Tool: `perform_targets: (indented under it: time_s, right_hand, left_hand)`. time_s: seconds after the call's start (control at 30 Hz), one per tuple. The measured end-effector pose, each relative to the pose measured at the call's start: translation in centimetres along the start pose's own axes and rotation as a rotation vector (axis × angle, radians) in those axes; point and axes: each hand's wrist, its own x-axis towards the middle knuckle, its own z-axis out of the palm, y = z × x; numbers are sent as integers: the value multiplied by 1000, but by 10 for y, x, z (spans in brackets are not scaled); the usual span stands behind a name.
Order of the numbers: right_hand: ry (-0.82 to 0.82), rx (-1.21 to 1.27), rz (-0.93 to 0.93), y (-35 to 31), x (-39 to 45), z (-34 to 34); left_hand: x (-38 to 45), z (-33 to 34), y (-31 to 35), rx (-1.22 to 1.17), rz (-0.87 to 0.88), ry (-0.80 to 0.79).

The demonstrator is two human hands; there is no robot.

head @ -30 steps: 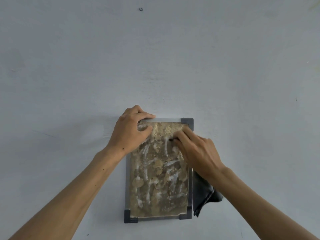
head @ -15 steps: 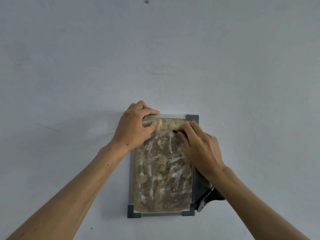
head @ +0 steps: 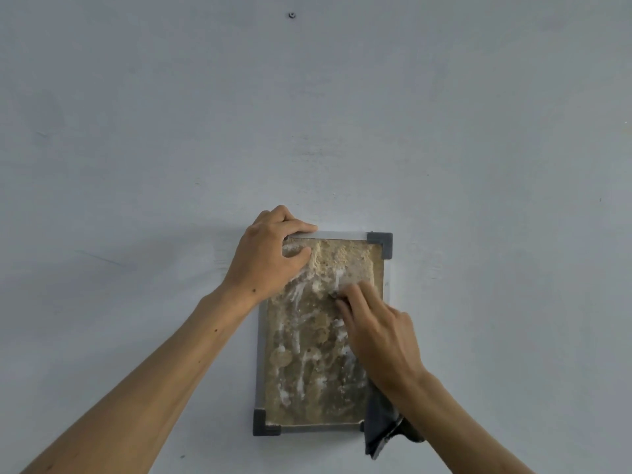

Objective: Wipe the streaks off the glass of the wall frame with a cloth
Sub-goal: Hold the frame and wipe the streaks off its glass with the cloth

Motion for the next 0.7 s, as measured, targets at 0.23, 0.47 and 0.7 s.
perform_targets:
  time_s: [0.23, 0.47, 0.7]
  right_hand:
    - [264, 69, 334, -2, 48, -12]
    - [201, 28, 248, -10, 39, -4]
    - [153, 59, 121, -26, 28, 8]
  left_hand:
    - [1, 0, 0, 8, -2, -5]
    - [0, 1, 0, 12, -2, 4]
    - [0, -1, 1, 17, -2, -11]
